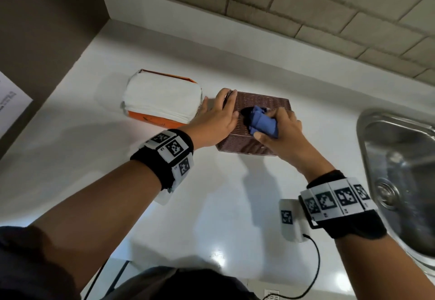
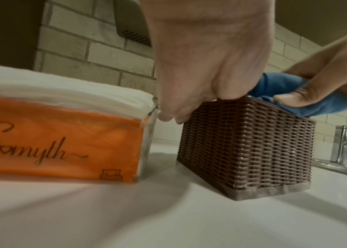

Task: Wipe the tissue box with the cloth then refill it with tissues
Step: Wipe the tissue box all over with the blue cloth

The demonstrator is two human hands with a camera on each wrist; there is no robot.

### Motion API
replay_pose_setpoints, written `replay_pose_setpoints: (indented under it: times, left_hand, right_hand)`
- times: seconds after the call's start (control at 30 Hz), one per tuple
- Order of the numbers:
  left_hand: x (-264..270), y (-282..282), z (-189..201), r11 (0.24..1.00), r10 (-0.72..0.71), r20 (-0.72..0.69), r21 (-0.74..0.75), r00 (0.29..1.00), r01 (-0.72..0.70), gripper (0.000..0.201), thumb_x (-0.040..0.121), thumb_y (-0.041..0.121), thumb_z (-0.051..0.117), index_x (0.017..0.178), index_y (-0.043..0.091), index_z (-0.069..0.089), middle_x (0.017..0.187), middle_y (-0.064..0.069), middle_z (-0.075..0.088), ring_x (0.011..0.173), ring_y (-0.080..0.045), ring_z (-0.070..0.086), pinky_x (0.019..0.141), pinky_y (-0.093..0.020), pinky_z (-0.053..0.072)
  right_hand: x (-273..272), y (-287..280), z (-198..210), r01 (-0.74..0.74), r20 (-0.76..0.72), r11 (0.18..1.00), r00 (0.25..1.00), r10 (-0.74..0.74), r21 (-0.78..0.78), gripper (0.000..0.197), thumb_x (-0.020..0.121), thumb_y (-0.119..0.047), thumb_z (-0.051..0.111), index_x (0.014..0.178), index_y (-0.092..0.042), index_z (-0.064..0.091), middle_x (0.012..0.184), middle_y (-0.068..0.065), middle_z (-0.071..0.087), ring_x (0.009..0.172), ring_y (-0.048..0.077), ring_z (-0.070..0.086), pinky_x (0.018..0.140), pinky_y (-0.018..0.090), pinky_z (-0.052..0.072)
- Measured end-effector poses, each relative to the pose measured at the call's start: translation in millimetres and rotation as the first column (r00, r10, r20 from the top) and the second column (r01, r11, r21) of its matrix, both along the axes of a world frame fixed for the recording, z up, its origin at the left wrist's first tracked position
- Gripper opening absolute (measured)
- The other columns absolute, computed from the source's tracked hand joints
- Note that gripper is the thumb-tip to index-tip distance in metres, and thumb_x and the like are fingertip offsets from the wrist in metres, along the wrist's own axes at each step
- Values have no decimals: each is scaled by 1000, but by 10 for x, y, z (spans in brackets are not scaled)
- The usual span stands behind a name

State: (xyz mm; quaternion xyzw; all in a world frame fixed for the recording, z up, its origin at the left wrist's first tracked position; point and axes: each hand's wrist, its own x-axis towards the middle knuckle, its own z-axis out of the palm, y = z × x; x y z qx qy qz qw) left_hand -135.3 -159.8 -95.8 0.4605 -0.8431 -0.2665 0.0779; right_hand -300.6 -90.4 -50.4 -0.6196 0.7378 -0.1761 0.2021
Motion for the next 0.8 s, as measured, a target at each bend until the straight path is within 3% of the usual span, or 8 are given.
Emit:
replay_pose_setpoints:
  times: [0.1, 0.17, 0.27, 0.37, 0.47, 0.63, 0.73, 0.8]
  left_hand:
    - [-2, 3, 10, 1000, 2, -9, -3, 1000, -2, 57, 104, 28, 23, 153, 8, 3, 158, -11, 6, 144, -30, 25, 120, -55, 3]
    - [5, -5, 1, 1000, 1, 2, 8, 1000, -1, 57, 104, 28, 23, 153, 8, 1, 158, -11, 4, 144, -30, 24, 120, -55, 3]
    - [14, -14, -10, 1000, -28, 18, 4, 999, 28, 58, 104, 27, 22, 153, 7, 0, 159, -13, 2, 147, -30, 18, 120, -56, 2]
    - [-3, -18, -16, 1000, -5, -7, 10, 1000, 5, 57, 104, 29, 22, 153, 10, 2, 158, -9, 5, 146, -31, 20, 121, -54, 2]
    - [-2, -14, -24, 1000, 9, -18, 4, 1000, -9, 57, 103, 31, 22, 154, 11, 2, 158, -8, 5, 146, -32, 19, 121, -52, 4]
    - [21, -13, 3, 1000, -20, -2, 7, 1000, 20, 58, 103, 27, 25, 154, 10, 1, 159, -9, 2, 148, -30, 14, 121, -50, 0]
    - [4, 7, 27, 1000, -15, -14, 7, 1000, 15, 56, 104, 29, 21, 154, 11, 1, 159, -8, 4, 147, -29, 17, 121, -48, -1]
    - [11, 3, 33, 1000, -4, -15, 0, 1000, 4, 57, 104, 29, 22, 154, 11, 2, 159, -8, 5, 146, -31, 16, 121, -49, 0]
  right_hand:
    - [-74, -25, 70, 78, -7, 995, 997, -78, 67, 43, 77, -23, 76, 107, -8, 49, 111, 11, 43, 106, 29, 40, 94, 43, 40]
    - [55, -112, 0, 86, -67, 994, 994, -82, 66, 49, 76, -28, 76, 110, -7, 49, 117, 15, 46, 111, 33, 42, 90, 37, 36]
    - [153, -135, -91, 81, -118, 997, 990, -80, 7, 54, 74, -35, 77, 112, -8, 49, 116, 15, 49, 109, 33, 45, 82, 29, 29]
    - [-33, -46, -42, 160, -71, 987, 985, -157, 30, 53, 74, -38, 76, 108, -8, 49, 116, 15, 45, 109, 33, 44, 87, 38, 41]
    - [40, -73, -9, 182, -96, 982, 979, -177, 47, 52, 77, -34, 74, 111, -6, 47, 120, 17, 43, 113, 35, 42, 90, 44, 44]
    - [211, -80, -43, 139, -52, 989, 989, -136, 53, 50, 78, -37, 73, 111, -10, 46, 119, 13, 42, 110, 29, 42, 91, 42, 44]
    - [-105, -12, 0, 208, -45, 977, 977, -206, 52, 52, 76, -36, 75, 110, -7, 47, 117, 17, 44, 110, 34, 46, 91, 48, 46]
    - [-43, -40, -15, 217, -73, 975, 974, -215, 34, 51, 77, -32, 75, 112, -6, 48, 119, 19, 44, 112, 35, 46, 90, 45, 46]
